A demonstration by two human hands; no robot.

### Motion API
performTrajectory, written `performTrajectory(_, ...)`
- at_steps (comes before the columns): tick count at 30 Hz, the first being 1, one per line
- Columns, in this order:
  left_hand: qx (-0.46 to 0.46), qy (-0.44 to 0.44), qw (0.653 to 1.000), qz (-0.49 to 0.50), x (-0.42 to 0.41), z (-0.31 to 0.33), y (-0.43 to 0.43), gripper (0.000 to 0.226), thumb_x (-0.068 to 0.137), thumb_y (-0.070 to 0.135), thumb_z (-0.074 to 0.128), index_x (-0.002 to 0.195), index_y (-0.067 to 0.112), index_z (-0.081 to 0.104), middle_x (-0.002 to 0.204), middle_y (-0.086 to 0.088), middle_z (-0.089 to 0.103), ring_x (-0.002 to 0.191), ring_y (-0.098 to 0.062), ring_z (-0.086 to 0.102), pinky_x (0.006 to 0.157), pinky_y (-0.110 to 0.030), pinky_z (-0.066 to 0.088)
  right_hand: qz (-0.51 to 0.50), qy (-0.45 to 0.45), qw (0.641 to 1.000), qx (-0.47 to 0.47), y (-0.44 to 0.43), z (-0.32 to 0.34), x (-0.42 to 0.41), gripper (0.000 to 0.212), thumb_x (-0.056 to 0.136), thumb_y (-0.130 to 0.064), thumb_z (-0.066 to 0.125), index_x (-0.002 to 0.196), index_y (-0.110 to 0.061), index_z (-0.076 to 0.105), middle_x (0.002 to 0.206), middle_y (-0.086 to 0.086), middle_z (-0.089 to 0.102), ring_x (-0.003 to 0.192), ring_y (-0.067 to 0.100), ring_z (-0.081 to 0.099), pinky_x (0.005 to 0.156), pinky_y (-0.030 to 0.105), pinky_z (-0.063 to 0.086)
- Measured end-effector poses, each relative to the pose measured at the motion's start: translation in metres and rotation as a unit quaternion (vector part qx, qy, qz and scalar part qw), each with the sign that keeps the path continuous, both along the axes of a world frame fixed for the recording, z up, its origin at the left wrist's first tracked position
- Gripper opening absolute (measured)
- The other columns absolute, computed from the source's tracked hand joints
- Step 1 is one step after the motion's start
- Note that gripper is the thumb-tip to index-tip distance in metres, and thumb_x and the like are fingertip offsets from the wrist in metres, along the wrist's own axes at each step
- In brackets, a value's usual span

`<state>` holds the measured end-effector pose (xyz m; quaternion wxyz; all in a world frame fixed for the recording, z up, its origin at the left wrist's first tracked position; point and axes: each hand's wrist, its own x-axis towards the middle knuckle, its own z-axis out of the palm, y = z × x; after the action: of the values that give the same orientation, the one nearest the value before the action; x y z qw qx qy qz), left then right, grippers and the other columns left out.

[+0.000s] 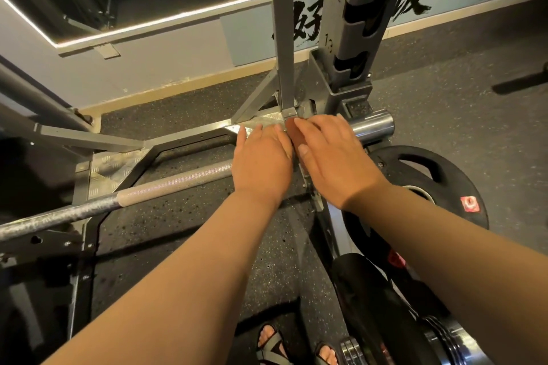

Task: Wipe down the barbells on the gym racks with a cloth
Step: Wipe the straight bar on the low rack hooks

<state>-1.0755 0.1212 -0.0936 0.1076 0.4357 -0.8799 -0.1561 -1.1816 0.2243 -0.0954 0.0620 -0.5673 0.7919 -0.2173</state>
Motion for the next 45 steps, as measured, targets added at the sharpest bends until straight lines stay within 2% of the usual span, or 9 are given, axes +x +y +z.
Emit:
performTrajectory(5, -0.03, -0.05, 0.998, -0.025, 0.003, 0.001, 0.0, 0.055, 0.107, 0.027, 0.013, 0.116, 0.015, 0.067, 0.12, -0.002, 0.069, 0.138, -0.019, 0.046, 0.126, -0.039, 0.009, -0.025, -0.039, 0.999, -0.002, 0.016, -0.011, 0.023, 0.055, 0.106, -0.028, 0.031, 0.16, -0.016, 0.027, 0.162, 0.007, 0.024, 0.154, 0.023, 0.003, 0.127, 0.048, 0.008)
performTrajectory(12, 0.001, -0.017, 1.0, 0.002, 0.001, 0.002, -0.001, 0.05, 0.11, 0.025, 0.017, 0.113, 0.009, 0.064, 0.111, -0.009, 0.069, 0.127, -0.022, 0.054, 0.127, -0.039, 0.01, -0.113, -0.026, 0.993, -0.024, 0.025, -0.005, -0.022, 0.051, 0.106, -0.03, 0.033, 0.15, -0.006, 0.041, 0.15, 0.014, 0.042, 0.146, 0.035, 0.032, 0.12, 0.058, 0.029)
performTrajectory(17, -0.008, 0.002, 1.0, -0.004, 0.003, -0.003, 0.004, 0.054, 0.108, 0.029, 0.014, 0.107, 0.013, 0.066, 0.109, -0.005, 0.069, 0.129, -0.021, 0.054, 0.126, -0.039, 0.01, -0.062, -0.052, 0.996, 0.031, 0.01, -0.005, 0.025, 0.057, 0.107, -0.027, 0.035, 0.161, -0.02, 0.018, 0.164, 0.005, 0.016, 0.155, 0.029, -0.002, 0.127, 0.057, 0.01)
performTrajectory(23, -0.012, -0.022, 1.0, -0.018, 0.006, 0.0, 0.004, 0.057, 0.108, 0.029, 0.013, 0.109, 0.013, 0.067, 0.116, -0.006, 0.069, 0.139, -0.021, 0.046, 0.127, -0.04, 0.007, -0.044, -0.008, 0.999, -0.002, 0.033, -0.009, -0.015, 0.058, 0.105, -0.03, 0.042, 0.159, -0.013, 0.028, 0.159, 0.008, 0.03, 0.153, 0.029, 0.017, 0.124, 0.058, 0.024)
performTrajectory(29, -0.006, -0.015, 1.0, -0.016, 0.005, -0.001, 0.006, 0.055, 0.106, 0.029, 0.014, 0.108, 0.015, 0.067, 0.115, -0.003, 0.069, 0.142, -0.023, 0.043, 0.127, -0.043, 0.006, -0.076, -0.07, 0.994, 0.023, 0.015, -0.01, 0.029, 0.06, 0.108, -0.026, 0.034, 0.163, -0.025, 0.009, 0.164, -0.002, 0.003, 0.154, 0.023, -0.012, 0.126, 0.059, 0.01)
performTrajectory(33, -0.008, -0.006, 1.0, -0.016, 0.002, 0.007, 0.01, 0.043, 0.107, 0.022, 0.023, 0.125, 0.013, 0.061, 0.122, -0.008, 0.066, 0.134, -0.027, 0.049, 0.126, -0.044, 0.011, 0.003, -0.01, 0.998, 0.056, 0.021, -0.001, 0.005, 0.06, 0.108, -0.032, 0.036, 0.163, -0.021, 0.015, 0.163, 0.003, 0.017, 0.154, 0.023, 0.004, 0.129, 0.049, 0.009)
performTrajectory(37, 0.017, 0.029, 0.999, -0.014, -0.006, 0.007, 0.011, 0.037, 0.106, 0.022, 0.031, 0.126, 0.011, 0.06, 0.112, -0.008, 0.067, 0.115, -0.026, 0.059, 0.126, -0.041, 0.015, -0.118, -0.022, 0.993, -0.011, 0.035, 0.003, -0.026, 0.055, 0.105, -0.033, 0.033, 0.155, -0.01, 0.035, 0.151, 0.01, 0.038, 0.146, 0.03, 0.03, 0.125, 0.057, 0.021)
performTrajectory(40, 0.001, 0.041, 0.999, -0.018, -0.006, 0.0, 0.016, 0.037, 0.108, 0.026, 0.027, 0.113, 0.011, 0.06, 0.106, -0.006, 0.064, 0.109, -0.025, 0.058, 0.125, -0.042, 0.016, -0.197, -0.061, 0.978, 0.016, 0.022, 0.005, -0.011, 0.054, 0.106, -0.029, 0.036, 0.157, -0.014, 0.029, 0.159, 0.012, 0.028, 0.154, 0.033, 0.013, 0.127, 0.056, 0.009)
performTrajectory(45, -0.056, -0.003, 0.998, -0.016, -0.006, -0.004, 0.02, 0.046, 0.106, 0.03, 0.023, 0.126, 0.011, 0.059, 0.125, -0.009, 0.063, 0.132, -0.024, 0.051, 0.127, -0.045, 0.011, -0.024, -0.03, 0.998, 0.039, 0.018, 0.007, 0.0, 0.054, 0.107, -0.027, 0.04, 0.159, -0.017, 0.028, 0.155, 0.006, 0.03, 0.15, 0.026, 0.014, 0.129, 0.051, 0.005)
